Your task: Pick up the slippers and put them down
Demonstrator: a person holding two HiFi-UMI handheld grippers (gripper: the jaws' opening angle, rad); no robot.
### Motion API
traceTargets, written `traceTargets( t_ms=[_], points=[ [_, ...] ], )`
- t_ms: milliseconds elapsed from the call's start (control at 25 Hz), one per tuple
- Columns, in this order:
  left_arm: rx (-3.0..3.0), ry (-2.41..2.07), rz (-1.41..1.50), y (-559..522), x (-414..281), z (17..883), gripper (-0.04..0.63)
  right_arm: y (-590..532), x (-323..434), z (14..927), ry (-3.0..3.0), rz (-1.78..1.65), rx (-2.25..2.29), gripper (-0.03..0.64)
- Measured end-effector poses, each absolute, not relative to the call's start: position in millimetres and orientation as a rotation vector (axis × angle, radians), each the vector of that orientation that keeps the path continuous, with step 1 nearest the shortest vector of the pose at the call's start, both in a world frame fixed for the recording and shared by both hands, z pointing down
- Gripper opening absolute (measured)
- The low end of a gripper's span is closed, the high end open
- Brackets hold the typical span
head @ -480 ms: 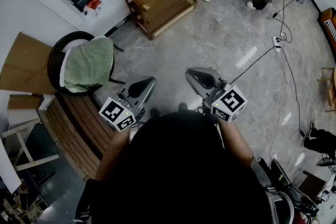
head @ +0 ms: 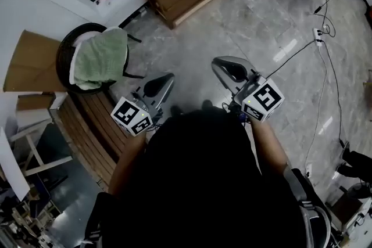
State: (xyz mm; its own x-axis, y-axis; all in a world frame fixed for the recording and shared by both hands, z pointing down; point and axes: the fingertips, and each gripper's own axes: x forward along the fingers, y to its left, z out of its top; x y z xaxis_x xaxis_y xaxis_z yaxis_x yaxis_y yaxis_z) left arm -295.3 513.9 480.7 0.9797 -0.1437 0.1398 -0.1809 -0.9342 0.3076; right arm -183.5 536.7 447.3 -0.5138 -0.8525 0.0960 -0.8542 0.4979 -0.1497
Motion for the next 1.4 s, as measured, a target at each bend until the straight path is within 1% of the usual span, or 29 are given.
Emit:
traceTargets(
  t_ms=[160,400,560,800,1000,1160,1400],
  points=[
    [2.794,-0.296,0.208,507.9,-286.0,480.9,0.011,539.2,-157.2,441.1,-2.767,0.275,1.594,0.027],
    [2.749,-0.399,0.225,499.2,-280.9,485.7,0.011,548.0,-135.7,454.4,-2.819,0.338,1.552,0.026],
    [2.741,-0.378,0.234,485.1,-276.0,482.9,0.011,538.5,-125.5,461.9,-2.828,0.403,1.564,0.026],
    [2.754,-0.326,0.170,417.3,-262.1,486.1,0.011,481.4,-115.0,466.8,-2.792,0.407,1.593,0.026],
    [2.754,-0.289,0.056,342.6,-244.7,477.5,0.011,416.4,-109.8,456.9,-2.739,0.416,1.554,0.026],
    [2.744,-0.208,-0.086,285.4,-244.6,459.2,0.011,357.6,-106.2,440.3,-2.727,0.386,1.583,0.026],
    [2.774,-0.126,-0.082,216.6,-230.4,464.8,0.011,292.0,-93.9,428.3,-2.652,0.367,1.643,0.026]
  ],
)
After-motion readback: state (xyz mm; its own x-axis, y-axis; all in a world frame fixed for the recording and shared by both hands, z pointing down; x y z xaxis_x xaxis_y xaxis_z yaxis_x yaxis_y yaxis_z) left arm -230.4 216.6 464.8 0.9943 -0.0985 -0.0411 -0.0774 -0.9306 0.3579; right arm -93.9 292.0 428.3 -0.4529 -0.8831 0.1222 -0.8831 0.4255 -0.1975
